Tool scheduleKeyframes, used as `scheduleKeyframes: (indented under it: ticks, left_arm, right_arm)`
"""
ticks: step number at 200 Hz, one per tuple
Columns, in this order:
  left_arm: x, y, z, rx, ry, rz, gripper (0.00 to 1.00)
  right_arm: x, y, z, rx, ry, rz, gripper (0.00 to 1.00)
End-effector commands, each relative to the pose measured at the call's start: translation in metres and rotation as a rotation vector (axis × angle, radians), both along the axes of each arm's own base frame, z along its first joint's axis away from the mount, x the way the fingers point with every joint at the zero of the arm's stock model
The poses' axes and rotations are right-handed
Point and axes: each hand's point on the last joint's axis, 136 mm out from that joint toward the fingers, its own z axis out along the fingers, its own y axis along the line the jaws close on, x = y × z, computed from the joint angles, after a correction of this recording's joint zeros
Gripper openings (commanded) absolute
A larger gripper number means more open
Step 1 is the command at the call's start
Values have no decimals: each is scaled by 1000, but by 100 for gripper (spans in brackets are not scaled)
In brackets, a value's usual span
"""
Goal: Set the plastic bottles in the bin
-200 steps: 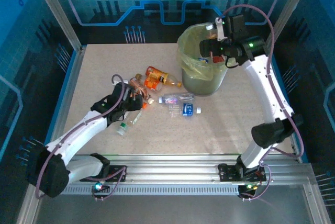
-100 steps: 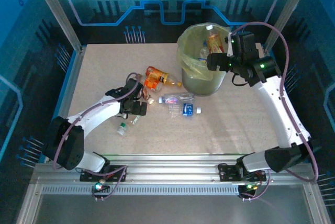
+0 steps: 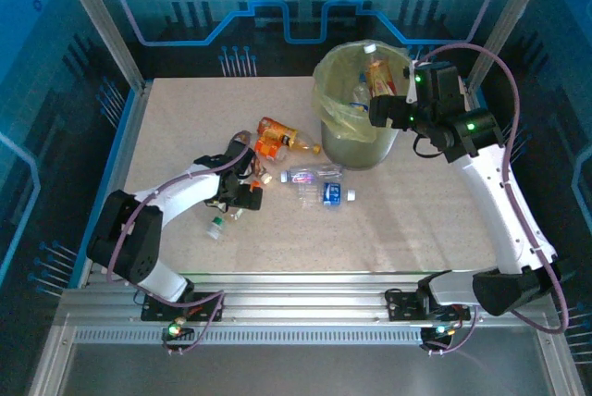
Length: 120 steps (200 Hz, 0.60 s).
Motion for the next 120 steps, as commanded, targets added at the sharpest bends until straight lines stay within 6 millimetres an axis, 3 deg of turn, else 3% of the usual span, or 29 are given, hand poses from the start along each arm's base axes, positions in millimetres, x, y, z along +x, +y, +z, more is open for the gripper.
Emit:
scheduleKeyframes:
  ticks: [1,120]
  left_arm:
    - [-6,-5,-4,-33,42,-9,99]
    - [-43,-41,-20,-84,139,-37,85]
  right_arm:
    - [1,3,3,8,-17,-6,100]
    - [0,2,2,6,-26,-6,100]
